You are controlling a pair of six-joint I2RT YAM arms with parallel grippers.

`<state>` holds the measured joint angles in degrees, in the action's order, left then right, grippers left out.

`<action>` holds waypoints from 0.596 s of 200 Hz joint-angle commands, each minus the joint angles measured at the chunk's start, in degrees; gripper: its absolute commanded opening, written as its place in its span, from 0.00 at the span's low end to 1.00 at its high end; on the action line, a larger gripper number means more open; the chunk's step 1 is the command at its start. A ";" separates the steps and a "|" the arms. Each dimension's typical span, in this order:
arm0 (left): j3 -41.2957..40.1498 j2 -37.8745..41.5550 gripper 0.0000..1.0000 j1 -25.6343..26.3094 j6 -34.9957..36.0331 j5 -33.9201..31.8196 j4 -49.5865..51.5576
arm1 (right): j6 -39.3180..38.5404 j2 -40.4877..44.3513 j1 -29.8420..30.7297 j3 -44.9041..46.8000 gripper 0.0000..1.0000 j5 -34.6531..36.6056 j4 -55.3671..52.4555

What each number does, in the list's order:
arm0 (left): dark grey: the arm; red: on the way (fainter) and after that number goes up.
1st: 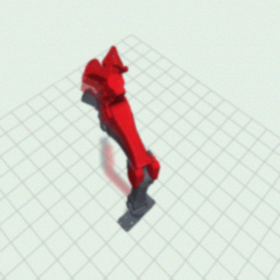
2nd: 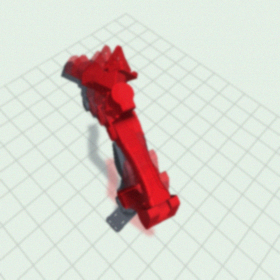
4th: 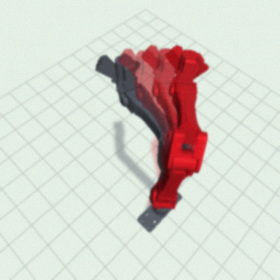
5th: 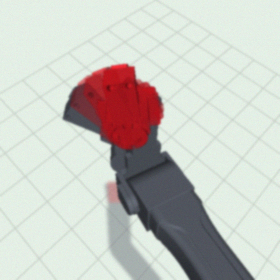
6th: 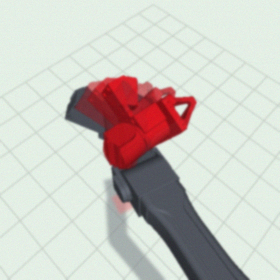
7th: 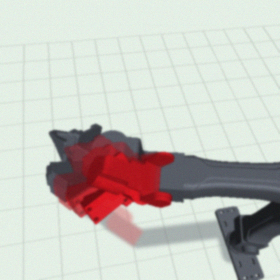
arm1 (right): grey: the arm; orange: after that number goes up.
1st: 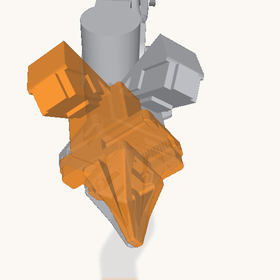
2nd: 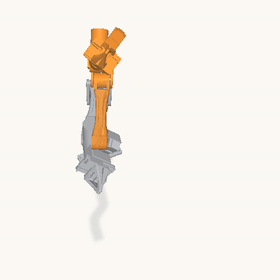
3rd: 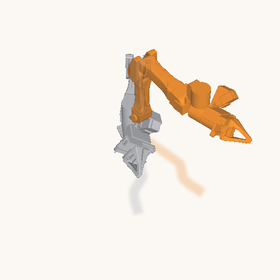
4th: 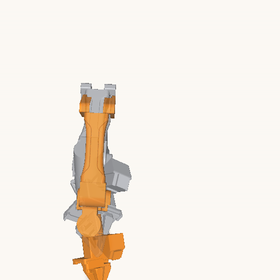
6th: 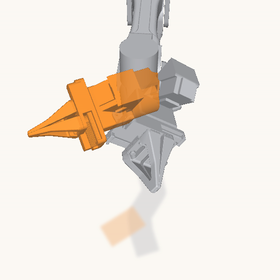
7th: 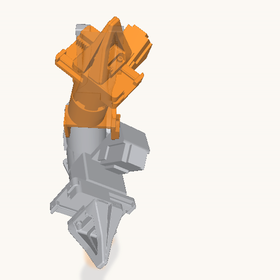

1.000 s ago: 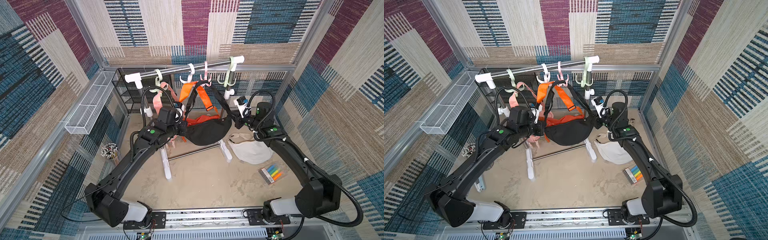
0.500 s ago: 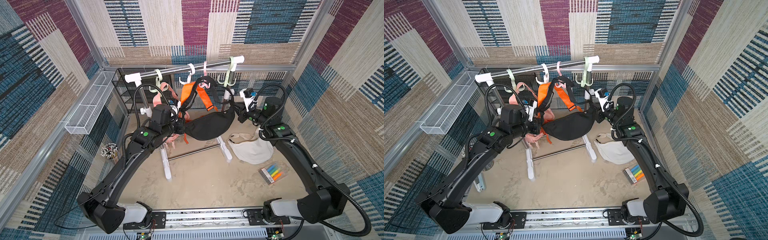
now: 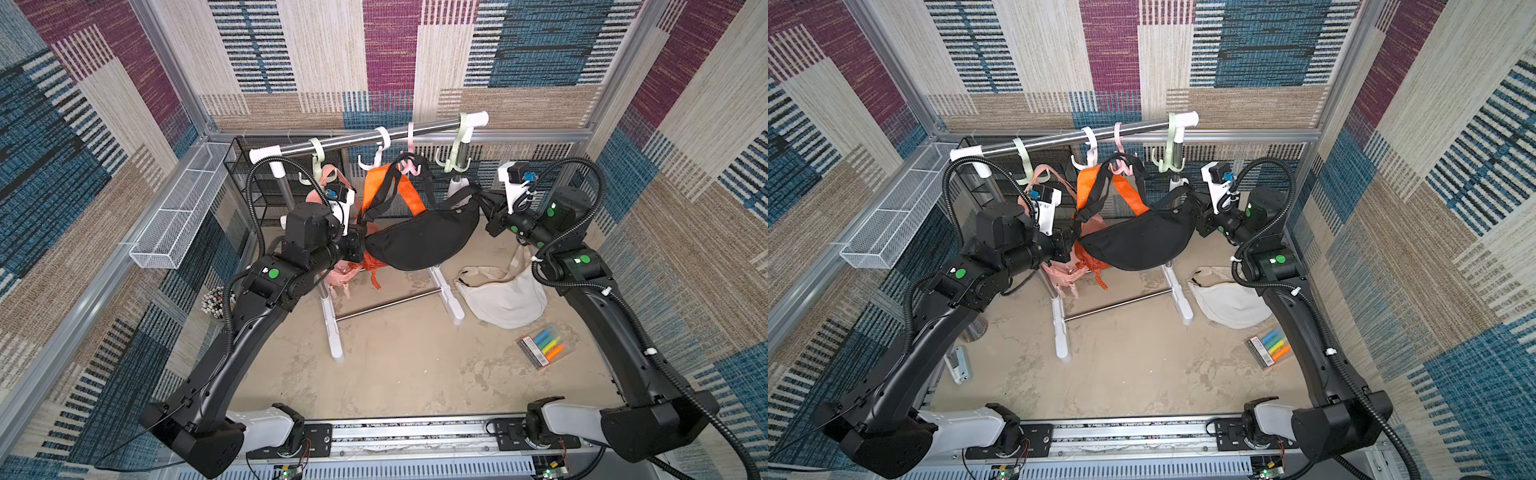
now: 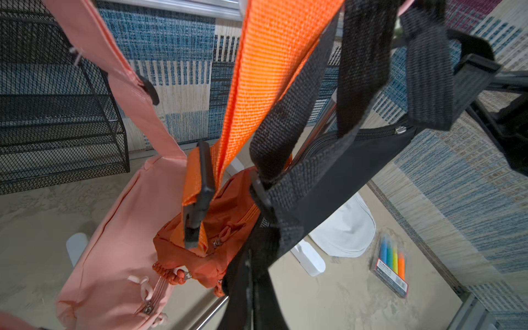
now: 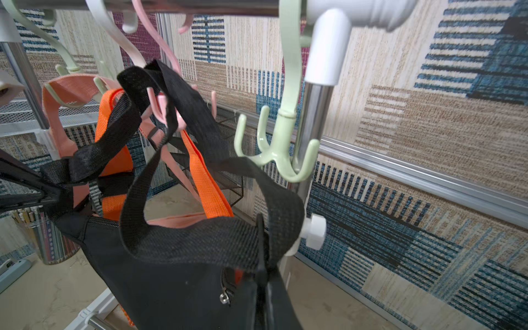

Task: Take the bag off the hook
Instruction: Pick up the bag from the hook.

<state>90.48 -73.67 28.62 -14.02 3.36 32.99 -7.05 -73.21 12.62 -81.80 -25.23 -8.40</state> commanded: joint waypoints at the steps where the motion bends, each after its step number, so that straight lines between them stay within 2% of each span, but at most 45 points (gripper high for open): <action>1: 2.14 0.31 0.00 0.00 -0.62 1.35 -0.90 | 1.66 0.79 0.03 -1.41 0.08 1.29 2.25; 69: 8.41 -0.10 0.00 0.03 1.36 1.10 0.59 | 2.83 2.26 0.01 -4.18 0.07 2.70 3.22; 119: 9.32 1.18 0.00 0.03 1.16 0.95 -0.05 | 3.01 5.18 -0.01 -2.88 0.06 4.91 4.58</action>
<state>99.55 -73.43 28.62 -13.50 3.77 34.09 -4.80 -69.32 12.62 -85.23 -22.02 -6.55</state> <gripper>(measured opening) 0.050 0.083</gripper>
